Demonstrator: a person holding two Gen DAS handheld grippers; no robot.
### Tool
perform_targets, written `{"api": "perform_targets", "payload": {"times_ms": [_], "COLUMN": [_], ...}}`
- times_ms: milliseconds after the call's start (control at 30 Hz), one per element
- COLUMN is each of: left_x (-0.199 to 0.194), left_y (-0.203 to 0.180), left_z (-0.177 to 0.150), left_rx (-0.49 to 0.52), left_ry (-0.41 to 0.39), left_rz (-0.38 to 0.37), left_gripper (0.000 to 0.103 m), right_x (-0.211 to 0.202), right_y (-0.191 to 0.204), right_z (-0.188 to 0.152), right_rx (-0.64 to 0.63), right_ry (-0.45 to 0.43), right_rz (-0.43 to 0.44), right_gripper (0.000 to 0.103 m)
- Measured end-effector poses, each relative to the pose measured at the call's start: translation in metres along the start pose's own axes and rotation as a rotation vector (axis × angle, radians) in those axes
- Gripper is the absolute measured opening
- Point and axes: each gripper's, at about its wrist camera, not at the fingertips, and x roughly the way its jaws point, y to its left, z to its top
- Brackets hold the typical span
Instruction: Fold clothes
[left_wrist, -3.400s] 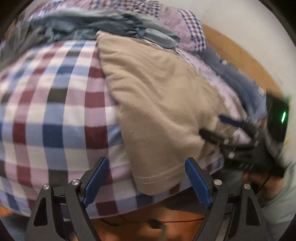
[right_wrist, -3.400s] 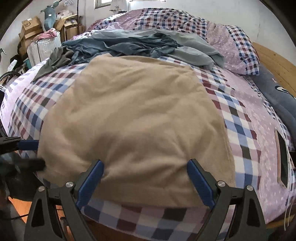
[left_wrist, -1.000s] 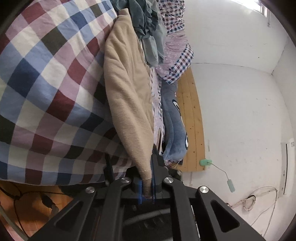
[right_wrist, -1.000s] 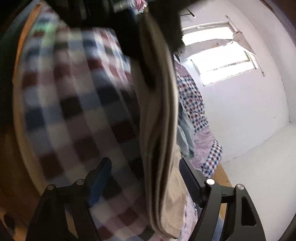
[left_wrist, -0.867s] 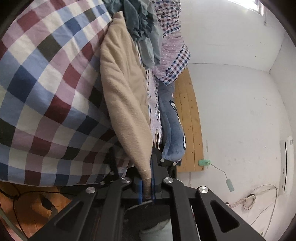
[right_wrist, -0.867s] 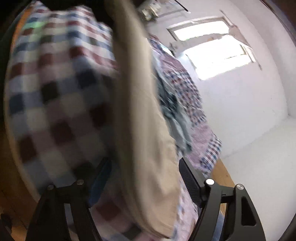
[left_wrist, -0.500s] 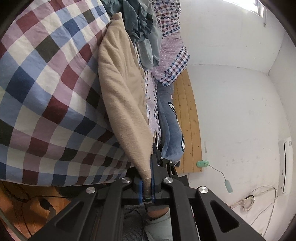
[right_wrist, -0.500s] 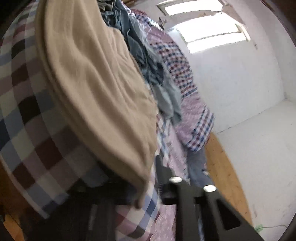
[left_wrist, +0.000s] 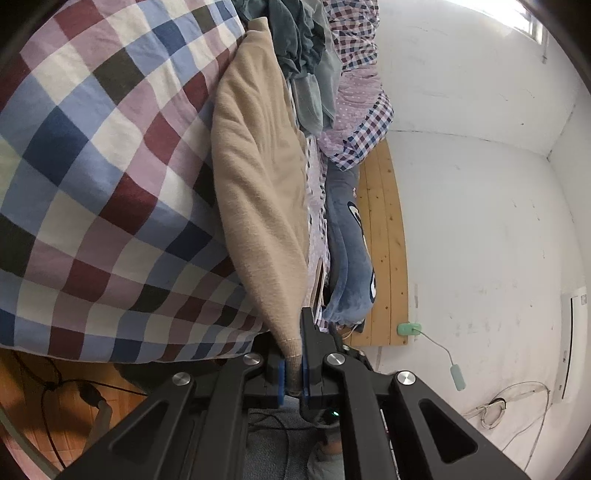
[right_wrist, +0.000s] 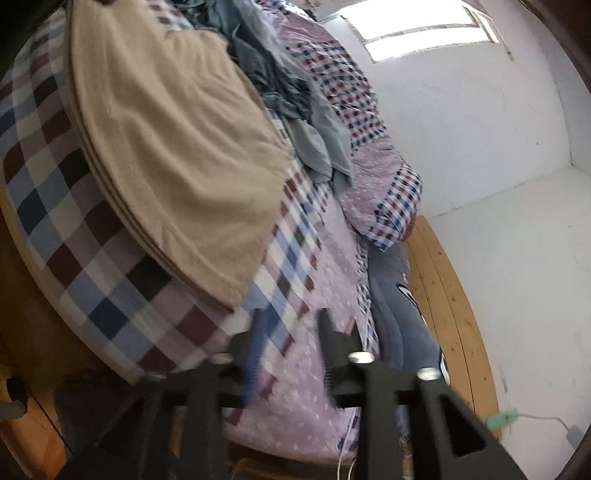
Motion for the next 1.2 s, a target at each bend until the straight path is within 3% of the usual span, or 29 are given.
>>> {"api": "perform_targets", "payload": {"times_ms": [100,167,233,400,700,833,1000,1067,1133,1200], "left_x": [-0.001,-0.001,0.000,0.001,0.002,0.003,0.003,0.003,0.004,0.004], "left_y": [-0.001,-0.001,-0.002,-0.004,-0.004,-0.003,-0.005,-0.006,-0.007,-0.007], "left_z": [0.001,0.001,0.001,0.004,0.004,0.004,0.005,0.005,0.005,0.004], "left_rx": [0.007,0.009,0.009,0.011,0.025,0.018,0.018,0.018,0.021,0.023], "left_ry": [0.006,0.011,0.014,0.019,0.034,0.041,0.044,0.046,0.047,0.048], "left_rz": [0.005,0.008,0.008,0.005,0.002,-0.013,-0.029,-0.033,-0.032,-0.029], "left_gripper": [0.004,0.004,0.004,0.004,0.004,0.004,0.004,0.004,0.004,0.004], "right_x": [-0.035,-0.055,-0.077,-0.095,-0.075,-0.070,-0.068,-0.068,-0.067,-0.066], "right_y": [0.004,0.010,0.024,0.069,0.095,0.097,0.097,0.096,0.096,0.096], "right_z": [0.003,0.013,0.027,0.053,0.080,0.086,0.092,0.095,0.098,0.100], "right_rx": [0.030,0.054,0.058,-0.036,-0.139,-0.148,-0.132,-0.125,-0.119,-0.112], "right_ry": [-0.113,-0.200,-0.292,-0.388,-0.475,-0.492,-0.499,-0.502,-0.505,-0.508], "right_rz": [0.021,0.062,0.124,0.228,0.099,0.089,0.091,0.091,0.092,0.093], "right_gripper": [0.054,0.071,0.075,0.076,0.076,0.076,0.071,0.057,0.053,0.039]}}
